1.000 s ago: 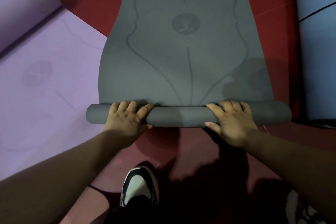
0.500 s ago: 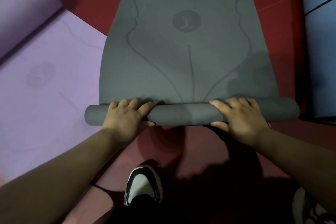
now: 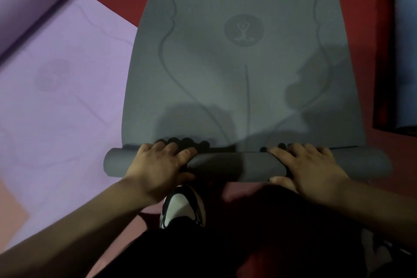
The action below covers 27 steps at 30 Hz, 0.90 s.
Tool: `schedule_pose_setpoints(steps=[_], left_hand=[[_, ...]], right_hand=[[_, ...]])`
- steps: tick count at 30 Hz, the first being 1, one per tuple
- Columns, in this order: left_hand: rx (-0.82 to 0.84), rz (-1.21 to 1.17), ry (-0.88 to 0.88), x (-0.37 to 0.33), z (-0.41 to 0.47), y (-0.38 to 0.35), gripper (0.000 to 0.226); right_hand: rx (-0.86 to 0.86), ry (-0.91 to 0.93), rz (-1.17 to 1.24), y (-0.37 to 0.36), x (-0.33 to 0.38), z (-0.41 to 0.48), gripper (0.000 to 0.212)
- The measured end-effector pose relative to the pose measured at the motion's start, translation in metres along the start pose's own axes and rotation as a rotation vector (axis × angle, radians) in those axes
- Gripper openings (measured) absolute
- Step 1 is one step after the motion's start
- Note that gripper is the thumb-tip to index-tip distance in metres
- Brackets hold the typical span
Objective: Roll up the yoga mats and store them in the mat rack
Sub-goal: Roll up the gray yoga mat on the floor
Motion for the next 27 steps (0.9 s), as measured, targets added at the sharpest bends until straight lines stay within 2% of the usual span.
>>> schedule_pose_setpoints(steps=[4, 8, 10, 14, 22, 27], left_hand=[[0.028, -0.018, -0.014, -0.009, -0.007, -0.01, 0.066], [0.154, -0.061, 0.048, -0.007, -0.002, -0.015, 0.077], [0.153, -0.052, 0.052, -0.006, -0.001, -0.017, 0.076], [0.082, -0.006, 0.046, -0.006, -0.003, -0.027, 0.069], [-0.204, -0.022, -0.02, -0.015, -0.019, -0.03, 0.063], [-0.141, -0.048, 0.005, -0.018, -0.019, -0.032, 0.066]], right_hand=[[0.017, 0.035, 0.026, -0.012, 0.003, -0.011, 0.086], [-0.172, -0.025, 0.019, -0.028, 0.013, -0.013, 0.081], [-0.225, -0.055, 0.021, -0.035, 0.016, -0.01, 0.078], [-0.258, -0.045, 0.01, -0.037, 0.015, -0.005, 0.076], [-0.239, -0.035, 0.011, -0.035, 0.012, 0.002, 0.076], [-0.219, -0.034, 0.002, -0.036, 0.01, 0.007, 0.076]])
Point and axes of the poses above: each hand's wrist, its own z-axis towards the middle knuckle, its own y-axis out of the back of the hand, x = y × z, the point moved 2 cm from there along z, towards the middle knuckle, and after that the axes turned 13 degrees about -z, right-handed, at the moved point
